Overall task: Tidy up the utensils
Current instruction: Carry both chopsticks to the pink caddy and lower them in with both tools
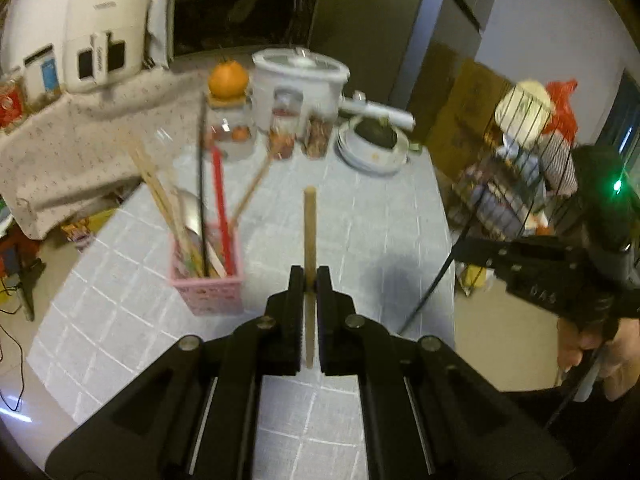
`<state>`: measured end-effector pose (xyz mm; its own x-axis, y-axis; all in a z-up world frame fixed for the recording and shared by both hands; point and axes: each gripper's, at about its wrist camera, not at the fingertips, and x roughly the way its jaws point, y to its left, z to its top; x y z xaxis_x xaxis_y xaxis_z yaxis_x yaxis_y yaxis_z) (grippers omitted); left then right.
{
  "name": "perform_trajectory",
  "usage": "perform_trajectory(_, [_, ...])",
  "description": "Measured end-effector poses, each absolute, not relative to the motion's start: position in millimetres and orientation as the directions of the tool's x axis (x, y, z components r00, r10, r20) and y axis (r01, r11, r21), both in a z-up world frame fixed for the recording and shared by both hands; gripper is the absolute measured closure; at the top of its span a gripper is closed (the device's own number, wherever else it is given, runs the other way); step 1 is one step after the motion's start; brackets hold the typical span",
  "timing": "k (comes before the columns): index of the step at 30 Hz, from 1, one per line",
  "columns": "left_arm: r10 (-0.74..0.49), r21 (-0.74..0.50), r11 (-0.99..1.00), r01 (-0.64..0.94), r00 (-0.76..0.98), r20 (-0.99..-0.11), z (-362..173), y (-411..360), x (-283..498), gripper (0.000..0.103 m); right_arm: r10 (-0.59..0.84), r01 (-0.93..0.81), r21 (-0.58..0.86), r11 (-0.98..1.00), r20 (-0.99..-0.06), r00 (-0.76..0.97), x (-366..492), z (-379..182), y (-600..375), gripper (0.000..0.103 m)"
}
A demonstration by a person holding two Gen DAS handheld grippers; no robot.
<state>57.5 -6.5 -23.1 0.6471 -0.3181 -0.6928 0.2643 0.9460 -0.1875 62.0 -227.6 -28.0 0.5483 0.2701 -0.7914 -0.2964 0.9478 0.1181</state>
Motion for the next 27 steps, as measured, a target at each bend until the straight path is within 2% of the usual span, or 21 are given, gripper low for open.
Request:
perform_trajectory(7, [-0.322,-0.229,0.946,0.228,0.725,-0.608,8,27,45,0.097,0.307,-0.354,0.108,0.929,-0.761,0.572,63,-10,-195,0.098])
perform_trajectory(16, [-0.190,-0.236,0.968,0.083,0.860,-0.473,31,77,48,0.097,0.386,-0.438,0.133,0.889,-0.732,0.562,60,9,-160,0.098])
perform_trajectory(20, [-0.169,-0.264,0.963,0.047,0.872,-0.460,25,87,58,0.097,0.399,-0.449,0.139,0.883,-0.727,0.559,59,10,-151,0.098])
perform_trajectory(27, [-0.139,-0.238,0.971,0.020,0.858,-0.495,12,84,76,0.097,0.432,-0.459,0.164,0.873,-0.696,0.573,60,23,-141,0.098])
